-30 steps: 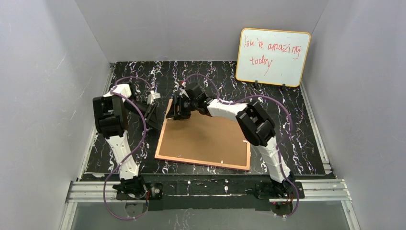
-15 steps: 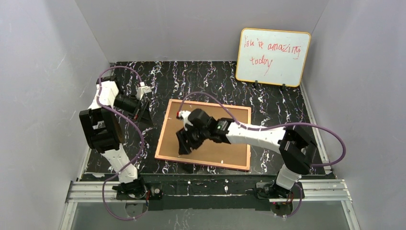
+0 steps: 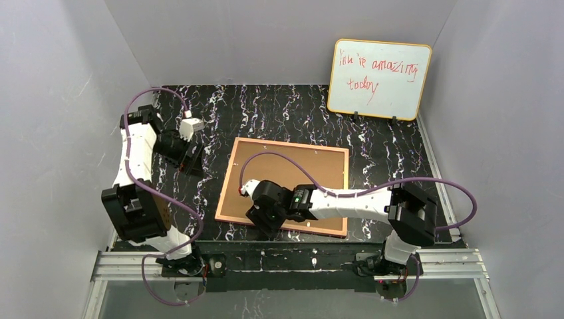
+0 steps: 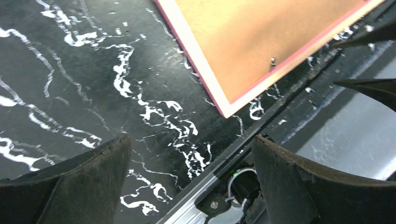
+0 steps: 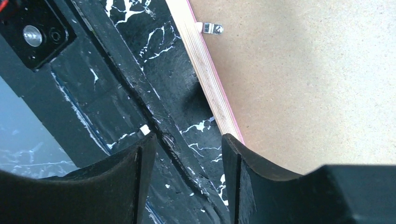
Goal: Put the photo into the frame
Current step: Turn over the photo frame at the center of the board.
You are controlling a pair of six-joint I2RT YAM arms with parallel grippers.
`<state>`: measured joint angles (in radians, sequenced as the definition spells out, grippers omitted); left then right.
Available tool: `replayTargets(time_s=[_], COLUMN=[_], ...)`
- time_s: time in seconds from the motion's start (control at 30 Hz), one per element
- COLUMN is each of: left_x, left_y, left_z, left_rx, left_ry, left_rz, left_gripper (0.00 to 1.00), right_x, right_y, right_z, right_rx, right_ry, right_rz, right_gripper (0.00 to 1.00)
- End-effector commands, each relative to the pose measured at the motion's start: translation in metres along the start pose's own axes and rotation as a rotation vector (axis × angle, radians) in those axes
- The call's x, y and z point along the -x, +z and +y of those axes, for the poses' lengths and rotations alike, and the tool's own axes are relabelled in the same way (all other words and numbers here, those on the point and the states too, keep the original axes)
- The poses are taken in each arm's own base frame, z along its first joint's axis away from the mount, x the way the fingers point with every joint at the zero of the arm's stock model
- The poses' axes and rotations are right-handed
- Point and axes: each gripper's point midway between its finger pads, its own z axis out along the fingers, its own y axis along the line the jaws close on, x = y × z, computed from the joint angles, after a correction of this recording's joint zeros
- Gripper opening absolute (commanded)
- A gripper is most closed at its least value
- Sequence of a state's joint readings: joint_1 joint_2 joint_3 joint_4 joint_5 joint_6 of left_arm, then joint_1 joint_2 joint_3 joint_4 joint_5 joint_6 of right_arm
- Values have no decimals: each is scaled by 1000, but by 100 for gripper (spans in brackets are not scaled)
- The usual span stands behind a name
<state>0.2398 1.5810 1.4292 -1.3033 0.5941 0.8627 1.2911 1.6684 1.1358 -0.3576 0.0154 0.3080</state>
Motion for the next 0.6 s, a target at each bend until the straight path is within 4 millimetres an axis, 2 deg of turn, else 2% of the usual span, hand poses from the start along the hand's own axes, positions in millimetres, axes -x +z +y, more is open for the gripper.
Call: replayTargets(time_s=[0.0,0.2,0.33,0.57], left_x=[1,12,8,-2], left_y=[-15,-28,-21,-5], left_z=[13,17,16,0], left_rx=[172,263,209,79], left_ry=[-20,-7,-48,-58], left_rz=[-42,-111,-69,-47], left_gripper=[98,98,98,98], right_x=[2,-6,-15,-23], right_y=[-5,0,7,14], right_z=[-11,-17,-21,-28], right_rx=[-93,-119,-132,-161], right_ry=[-63,-77,-76,-77], right_rz=[-23,-21,-2,16], right_gripper=[61,59,58,55])
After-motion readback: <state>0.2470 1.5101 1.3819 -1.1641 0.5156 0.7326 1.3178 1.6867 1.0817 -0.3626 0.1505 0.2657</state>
